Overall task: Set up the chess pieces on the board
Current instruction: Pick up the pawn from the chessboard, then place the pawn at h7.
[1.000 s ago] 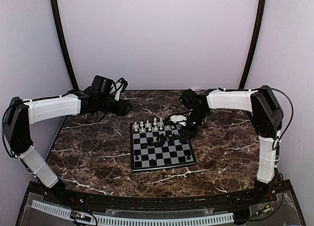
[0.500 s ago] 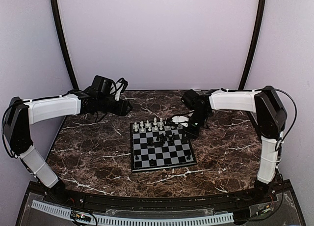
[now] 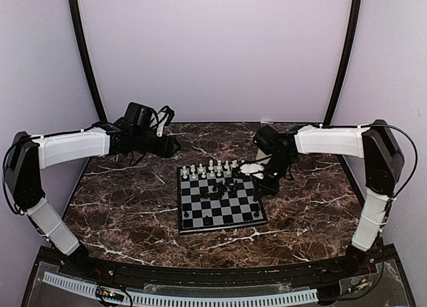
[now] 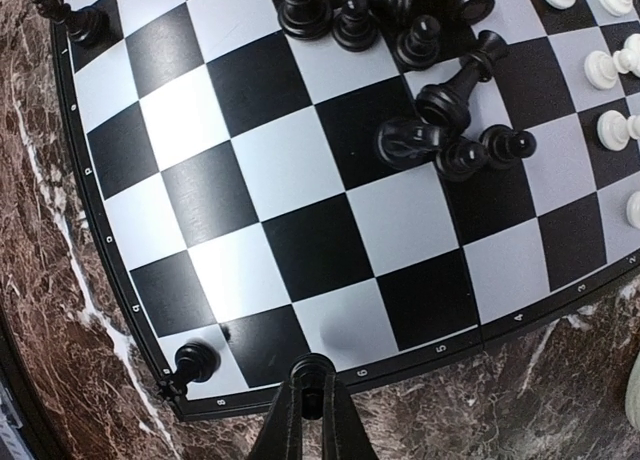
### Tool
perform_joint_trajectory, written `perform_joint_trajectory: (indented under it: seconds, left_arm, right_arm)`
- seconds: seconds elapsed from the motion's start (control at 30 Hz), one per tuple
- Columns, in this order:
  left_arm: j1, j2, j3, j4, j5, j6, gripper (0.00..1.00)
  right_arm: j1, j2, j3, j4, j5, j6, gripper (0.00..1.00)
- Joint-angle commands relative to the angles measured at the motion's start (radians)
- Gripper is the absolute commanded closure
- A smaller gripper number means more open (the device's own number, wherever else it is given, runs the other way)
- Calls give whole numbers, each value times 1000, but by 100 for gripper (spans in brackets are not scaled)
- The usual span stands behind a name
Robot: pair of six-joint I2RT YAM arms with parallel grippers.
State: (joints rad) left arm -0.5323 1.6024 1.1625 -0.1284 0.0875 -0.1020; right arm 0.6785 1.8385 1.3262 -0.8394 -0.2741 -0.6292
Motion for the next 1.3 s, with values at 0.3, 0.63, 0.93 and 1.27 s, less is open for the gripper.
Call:
perform_joint_trajectory:
  seconds: [0.3, 0.63, 0.93, 1.27]
  left_arm:
    - [1, -13, 26, 4, 13, -1, 45]
    - [0, -12, 28, 3, 15, 2, 46]
    - [0, -9, 31, -1, 16, 4, 46]
    - [0, -4, 31, -2, 24, 0, 46]
  right_arm:
    - [39, 17, -8, -25, -26, -29, 100]
    - [48, 28, -46, -24, 0, -49, 100]
    - [56, 33, -45, -13, 10, -41, 88]
    - [56, 24, -37, -10, 11, -31, 83]
